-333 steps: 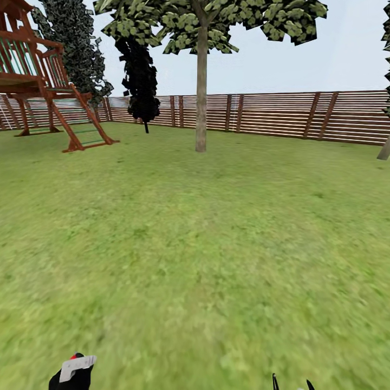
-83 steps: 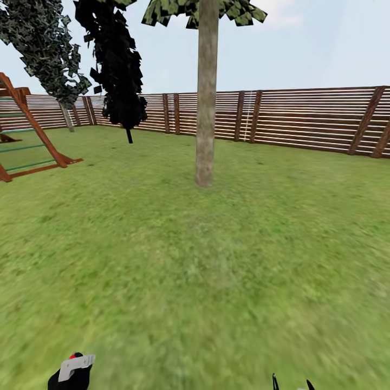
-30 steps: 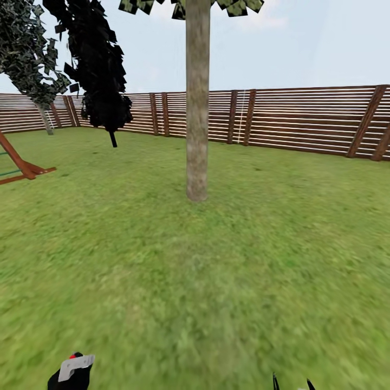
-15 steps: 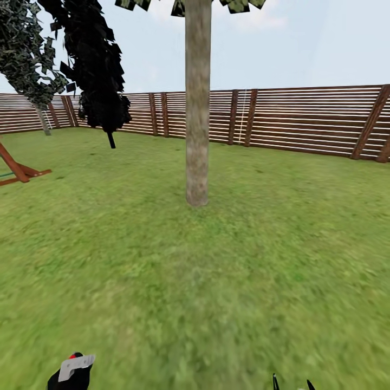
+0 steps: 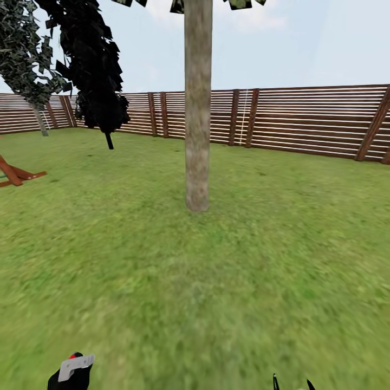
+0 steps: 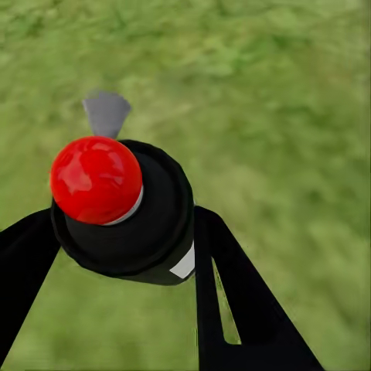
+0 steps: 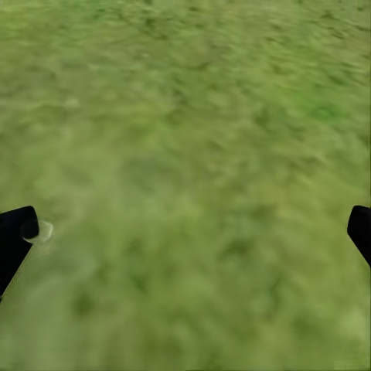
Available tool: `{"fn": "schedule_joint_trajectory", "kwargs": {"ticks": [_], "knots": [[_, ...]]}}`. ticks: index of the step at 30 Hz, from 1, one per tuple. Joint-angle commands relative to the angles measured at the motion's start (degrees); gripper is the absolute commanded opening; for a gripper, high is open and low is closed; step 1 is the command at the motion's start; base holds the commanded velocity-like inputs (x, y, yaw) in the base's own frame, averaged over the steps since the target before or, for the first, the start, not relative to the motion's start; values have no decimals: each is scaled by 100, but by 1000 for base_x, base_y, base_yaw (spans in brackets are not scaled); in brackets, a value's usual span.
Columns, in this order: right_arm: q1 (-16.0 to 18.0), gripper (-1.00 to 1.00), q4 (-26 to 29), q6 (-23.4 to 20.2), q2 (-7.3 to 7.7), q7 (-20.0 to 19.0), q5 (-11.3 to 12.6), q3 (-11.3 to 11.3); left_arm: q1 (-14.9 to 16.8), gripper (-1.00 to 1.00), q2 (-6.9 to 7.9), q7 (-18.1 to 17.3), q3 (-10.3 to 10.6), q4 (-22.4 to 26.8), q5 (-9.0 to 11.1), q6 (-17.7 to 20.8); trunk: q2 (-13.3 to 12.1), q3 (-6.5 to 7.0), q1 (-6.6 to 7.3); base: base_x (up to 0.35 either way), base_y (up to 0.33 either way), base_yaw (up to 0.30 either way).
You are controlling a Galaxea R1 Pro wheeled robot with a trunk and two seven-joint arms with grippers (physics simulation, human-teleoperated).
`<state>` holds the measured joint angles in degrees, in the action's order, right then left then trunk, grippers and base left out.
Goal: In the garden, pick up the pesticide atomizer on the floor and spray pesticide onto both trees until each tree trunk is fully covered.
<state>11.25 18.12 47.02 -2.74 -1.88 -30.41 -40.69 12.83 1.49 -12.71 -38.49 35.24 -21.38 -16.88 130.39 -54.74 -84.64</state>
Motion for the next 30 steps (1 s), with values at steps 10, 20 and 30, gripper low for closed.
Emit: {"fn": "schedule_joint_trajectory", "kwargs": {"ticks": [10,20,30], "knots": [[0,100,9,18,6,12,10,-26,0,-100,0,-22,0,-8,3,29,0,0,0,340,0,0],[0,100,7,17,124,12,17,-26,0,-100,2,-23,0,-8,3,30,0,0,0,340,0,0],[0,100,7,18,124,12,17,-26,0,-100,7,-21,0,-8,3,27,0,0,0,340,0,0]]}}
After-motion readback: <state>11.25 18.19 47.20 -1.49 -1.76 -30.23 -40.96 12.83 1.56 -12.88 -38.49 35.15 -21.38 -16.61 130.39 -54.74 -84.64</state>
